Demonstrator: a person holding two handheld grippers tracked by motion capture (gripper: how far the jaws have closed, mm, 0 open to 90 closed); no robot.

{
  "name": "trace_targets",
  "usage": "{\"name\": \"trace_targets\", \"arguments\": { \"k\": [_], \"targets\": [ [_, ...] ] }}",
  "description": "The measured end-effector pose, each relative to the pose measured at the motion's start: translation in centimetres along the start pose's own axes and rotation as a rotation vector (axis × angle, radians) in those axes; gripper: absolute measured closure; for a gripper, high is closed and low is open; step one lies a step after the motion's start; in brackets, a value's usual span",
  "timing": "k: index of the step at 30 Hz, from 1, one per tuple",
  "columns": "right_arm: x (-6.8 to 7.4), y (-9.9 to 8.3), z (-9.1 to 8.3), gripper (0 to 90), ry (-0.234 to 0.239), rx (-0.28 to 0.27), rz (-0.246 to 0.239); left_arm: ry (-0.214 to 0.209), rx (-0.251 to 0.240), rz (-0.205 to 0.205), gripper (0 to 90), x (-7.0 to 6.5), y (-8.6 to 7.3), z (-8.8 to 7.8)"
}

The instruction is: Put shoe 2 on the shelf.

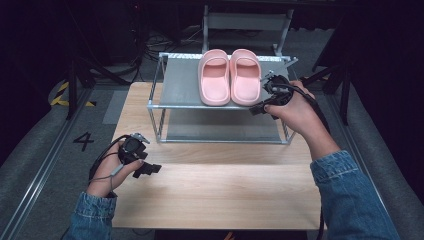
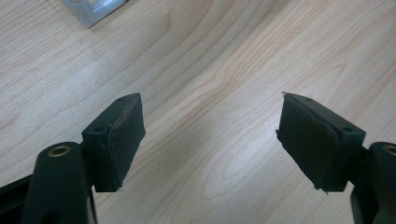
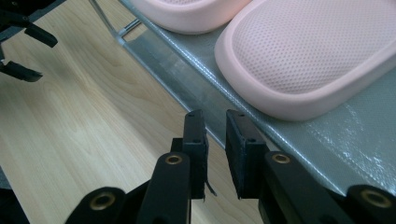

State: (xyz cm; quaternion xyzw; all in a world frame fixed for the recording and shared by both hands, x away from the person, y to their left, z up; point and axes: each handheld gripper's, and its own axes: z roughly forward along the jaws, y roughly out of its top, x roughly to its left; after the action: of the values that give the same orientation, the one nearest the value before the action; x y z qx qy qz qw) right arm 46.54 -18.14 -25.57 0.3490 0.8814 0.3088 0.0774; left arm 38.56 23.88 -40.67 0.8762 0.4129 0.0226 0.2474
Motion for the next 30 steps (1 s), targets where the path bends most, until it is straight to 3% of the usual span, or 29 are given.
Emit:
{"name": "trace_targets", "arguments": {
  "k": [9, 15, 21, 23, 25, 26, 30],
  "targets": [
    [0.6, -2.9, -1.5, 71.7, 0.007, -0.028, -0.021, 0.016, -0.019, -0.003, 23.7, -0.1, -1.4, -0.6],
    [0.1, -5.1, -2.1, 66.3, -0.004, -0.044, -0.02, 0.032, -0.022, -0.021, 23.9, -0.1, -2.3, -0.8],
    [-0.4, -9.6, -2.1, 62.8, -0.003, -0.043, 0.009, 0.042, -0.004, -0.039, 23.8, -0.1, -3.9, -0.8],
    [-0.5, -10.4, -1.9, 61.4, -0.005, -0.04, 0.015, 0.043, -0.001, -0.041, 23.8, -0.1, -4.1, -0.8],
    [-0.8, -12.0, -1.4, 58.9, -0.017, -0.031, 0.021, 0.047, 0.0, -0.047, 23.8, -0.1, -4.4, -0.8],
    [-1.0, -13.8, -0.7, 57.4, -0.032, -0.013, 0.03, 0.052, -0.003, -0.05, 23.8, -0.2, -4.5, -0.7],
    [-1.4, -15.9, 0.3, 54.6, -0.035, 0.006, 0.048, 0.045, 0.009, -0.052, 23.7, -0.1, -4.7, -0.3]
  ]
}}
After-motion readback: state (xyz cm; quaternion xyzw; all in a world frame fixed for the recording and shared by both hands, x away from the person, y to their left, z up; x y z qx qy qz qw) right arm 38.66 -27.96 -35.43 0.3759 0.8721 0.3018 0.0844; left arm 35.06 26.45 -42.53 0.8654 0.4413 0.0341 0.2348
